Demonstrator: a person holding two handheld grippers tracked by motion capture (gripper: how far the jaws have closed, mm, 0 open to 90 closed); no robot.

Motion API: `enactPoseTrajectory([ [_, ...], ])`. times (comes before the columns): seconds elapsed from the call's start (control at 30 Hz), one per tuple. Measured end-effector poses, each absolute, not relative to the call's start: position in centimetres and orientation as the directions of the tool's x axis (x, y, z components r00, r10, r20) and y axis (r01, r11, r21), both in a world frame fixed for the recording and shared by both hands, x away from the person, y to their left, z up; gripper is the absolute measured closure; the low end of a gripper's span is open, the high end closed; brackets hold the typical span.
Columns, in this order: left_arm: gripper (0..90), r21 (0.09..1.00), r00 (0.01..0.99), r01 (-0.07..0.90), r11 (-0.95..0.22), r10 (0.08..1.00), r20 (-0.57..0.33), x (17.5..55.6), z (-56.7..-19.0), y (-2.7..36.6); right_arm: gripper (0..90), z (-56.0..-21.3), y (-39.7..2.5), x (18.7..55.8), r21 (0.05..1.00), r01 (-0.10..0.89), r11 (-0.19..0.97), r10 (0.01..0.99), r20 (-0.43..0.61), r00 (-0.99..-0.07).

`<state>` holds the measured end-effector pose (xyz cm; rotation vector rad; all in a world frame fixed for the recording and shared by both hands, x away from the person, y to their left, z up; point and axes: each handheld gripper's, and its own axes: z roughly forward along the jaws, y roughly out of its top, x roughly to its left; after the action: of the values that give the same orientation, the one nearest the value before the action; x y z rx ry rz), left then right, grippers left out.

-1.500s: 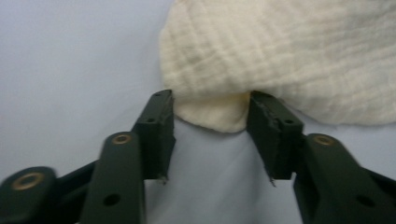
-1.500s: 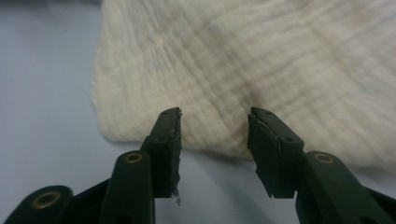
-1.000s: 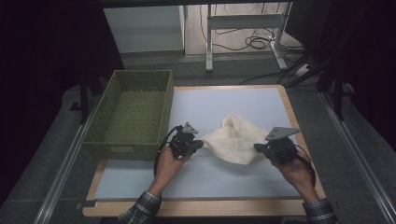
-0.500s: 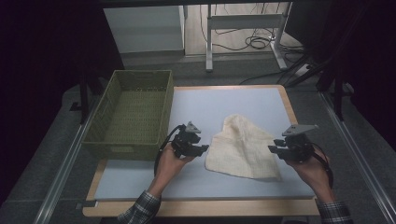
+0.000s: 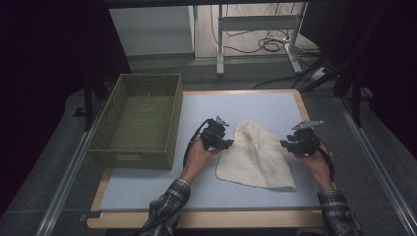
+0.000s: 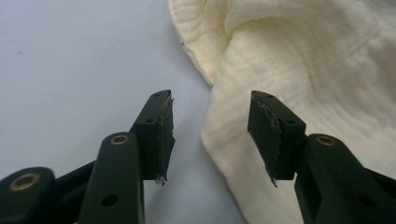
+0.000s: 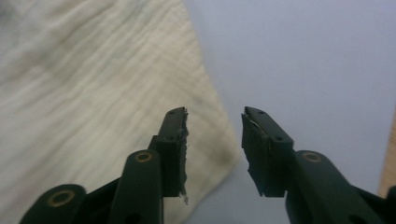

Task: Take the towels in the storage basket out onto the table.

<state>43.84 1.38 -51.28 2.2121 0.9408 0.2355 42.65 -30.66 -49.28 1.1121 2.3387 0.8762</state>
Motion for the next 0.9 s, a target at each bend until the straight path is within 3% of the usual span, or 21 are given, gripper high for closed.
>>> enactPoseTrajectory([
  [0.1, 56.2, 0.660, 0.734, 0.550, -0.513, 0.673, -0.088, 43.8, -52.1, 0.5, 58.2, -50.3, -30.1, 43.7, 0.674, 0.553, 0.489, 0.787, -0.068, -0.614],
  [0.17, 67.5, 0.653, 0.738, 0.549, -0.522, 0.670, -0.085, 43.6, -52.4, 0.3, 77.0, -50.9, -29.5, 43.8, 0.655, 0.556, 0.511, 0.777, -0.076, -0.625],
  [0.2, 79.6, 0.656, 0.745, 0.540, -0.527, 0.662, -0.081, 43.3, -52.3, 0.3, 85.0, -51.0, -29.2, 43.6, 0.657, 0.546, 0.520, 0.773, -0.090, -0.628],
  [0.23, 85.3, 0.656, 0.745, 0.540, -0.527, 0.662, -0.081, 43.3, -52.3, 0.3, 87.4, -50.9, -29.1, 43.4, 0.658, 0.542, 0.523, 0.772, -0.095, -0.629],
  [0.3, 86.5, 0.672, 0.745, 0.521, -0.526, 0.665, -0.057, 43.0, -51.5, 0.6, 88.0, -50.8, -29.0, 43.3, 0.653, 0.544, 0.527, 0.772, -0.100, -0.628],
  [0.5, 86.5, 0.730, 0.742, 0.476, -0.490, 0.669, -0.034, 40.0, -46.7, 3.7, 88.5, -46.1, -30.9, 39.7, 0.700, 0.489, 0.520, 0.781, -0.159, -0.604],
  [0.57, 84.8, 0.688, 0.773, 0.519, -0.507, 0.621, -0.126, 38.8, -46.6, 4.3, 88.3, -45.1, -31.9, 38.0, 0.701, 0.502, 0.506, 0.785, -0.132, -0.606],
  [0.63, 80.2, 0.663, 0.786, 0.533, -0.525, 0.598, -0.159, 38.2, -46.9, 4.4, 88.0, -45.1, -32.3, 37.3, 0.684, 0.531, 0.501, 0.782, -0.095, -0.616],
  [0.67, 69.3, 0.641, 0.794, 0.525, -0.560, 0.594, -0.131, 37.0, -47.6, 4.5, 85.7, -45.9, -32.9, 35.9, 0.643, 0.563, 0.519, 0.767, -0.059, -0.639],
  [0.73, 57.0, 0.636, 0.793, 0.522, -0.568, 0.598, -0.117, 36.8, -47.8, 4.6, 81.9, -46.4, -33.1, 35.3, 0.627, 0.570, 0.530, 0.761, -0.055, -0.647],
  [0.77, 55.8, 0.647, 0.778, 0.528, -0.550, 0.619, -0.109, 37.0, -47.8, 5.1, 73.3, -46.7, -33.8, 34.4, 0.626, 0.577, 0.524, 0.764, -0.046, -0.644],
  [0.9, 53.3, 0.673, 0.749, 0.540, -0.505, 0.653, -0.111, 38.2, -46.8, 5.2, 68.8, -45.7, -34.7, 34.2, 0.660, 0.568, 0.491, 0.786, -0.053, -0.617],
])
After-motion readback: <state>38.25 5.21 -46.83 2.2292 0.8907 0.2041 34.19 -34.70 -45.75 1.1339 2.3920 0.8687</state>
